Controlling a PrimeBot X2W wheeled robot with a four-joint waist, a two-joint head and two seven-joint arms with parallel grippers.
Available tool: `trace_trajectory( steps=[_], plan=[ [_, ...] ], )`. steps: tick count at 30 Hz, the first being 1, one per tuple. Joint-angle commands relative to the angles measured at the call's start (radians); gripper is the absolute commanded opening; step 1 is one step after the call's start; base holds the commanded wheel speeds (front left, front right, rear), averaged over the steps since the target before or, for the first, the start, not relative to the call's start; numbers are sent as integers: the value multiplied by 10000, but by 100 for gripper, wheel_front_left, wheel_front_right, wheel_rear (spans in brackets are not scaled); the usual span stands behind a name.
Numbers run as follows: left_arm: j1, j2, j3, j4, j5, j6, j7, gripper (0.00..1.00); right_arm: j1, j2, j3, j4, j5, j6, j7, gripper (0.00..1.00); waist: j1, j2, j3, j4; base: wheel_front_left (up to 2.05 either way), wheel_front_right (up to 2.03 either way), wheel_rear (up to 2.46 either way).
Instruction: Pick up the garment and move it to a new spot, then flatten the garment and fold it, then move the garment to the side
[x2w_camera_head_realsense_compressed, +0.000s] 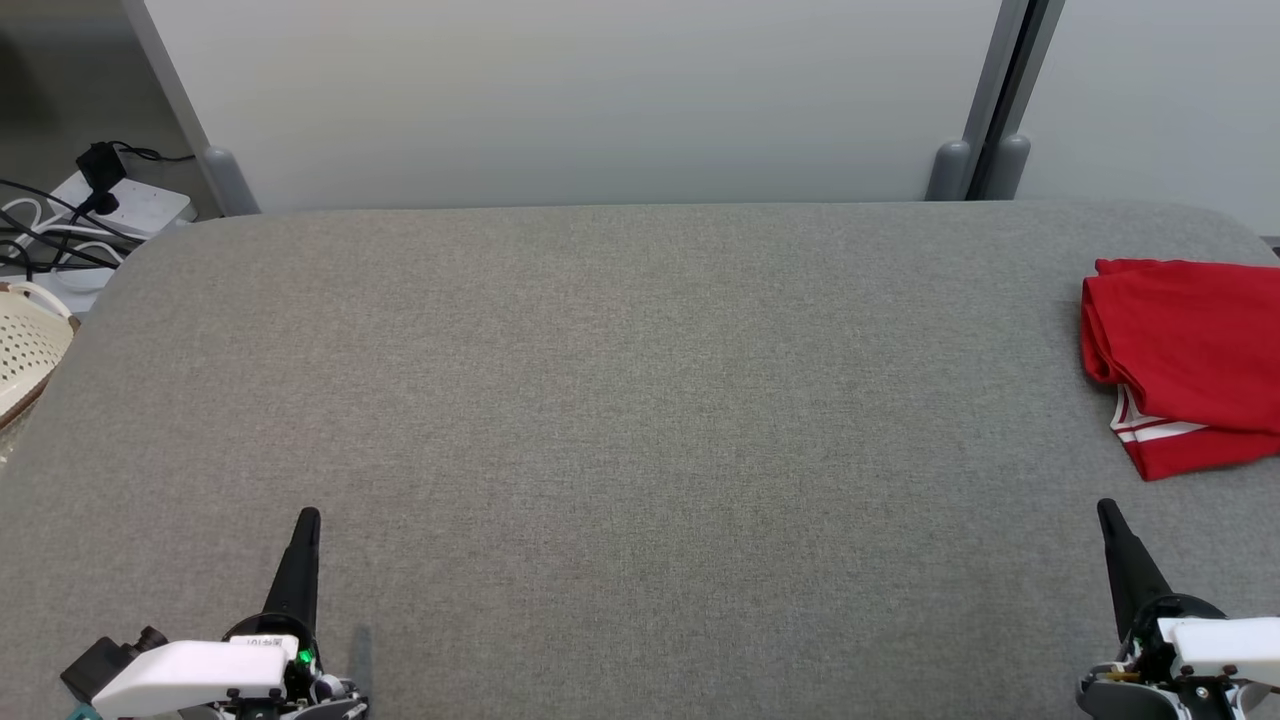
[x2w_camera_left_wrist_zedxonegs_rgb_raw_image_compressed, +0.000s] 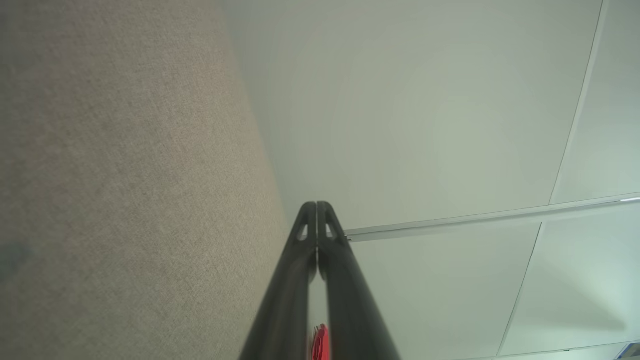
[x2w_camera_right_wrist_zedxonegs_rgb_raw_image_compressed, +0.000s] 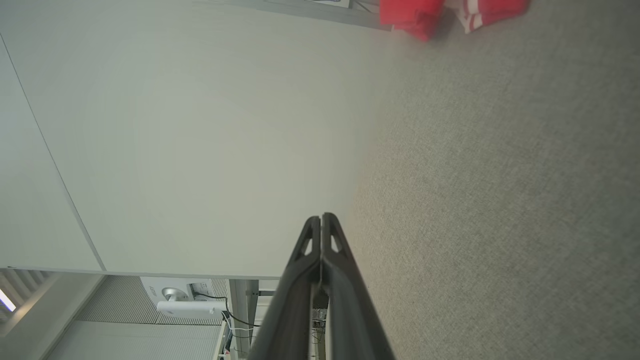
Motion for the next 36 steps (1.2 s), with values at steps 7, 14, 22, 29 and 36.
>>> trace_trajectory(
  steps=[7,14,22,29,36],
  plan=[
    [-714,149,452,-71,-1016,-148,320,0,-548,-124,39,-129,1016,2,310,0,0,-1,31,-17,0,0,0],
    [-750,137,497,-42,-1202,-161,389,0,-575,-108,-5,-107,1200,2,380,0,0,-1,39,-21,0,0,0],
    [-751,126,513,-41,-1188,-161,401,0,-577,-95,-23,-106,1185,2,394,0,0,-1,39,-21,0,0,0],
    [-753,117,525,-41,-1178,-161,412,0,-578,-85,-37,-105,1173,2,405,0,0,-1,39,-21,0,0,0],
    [-753,109,537,-41,-1168,-161,421,0,-580,-77,-50,-104,1163,2,415,0,0,-1,39,-21,0,0,0]
  ],
)
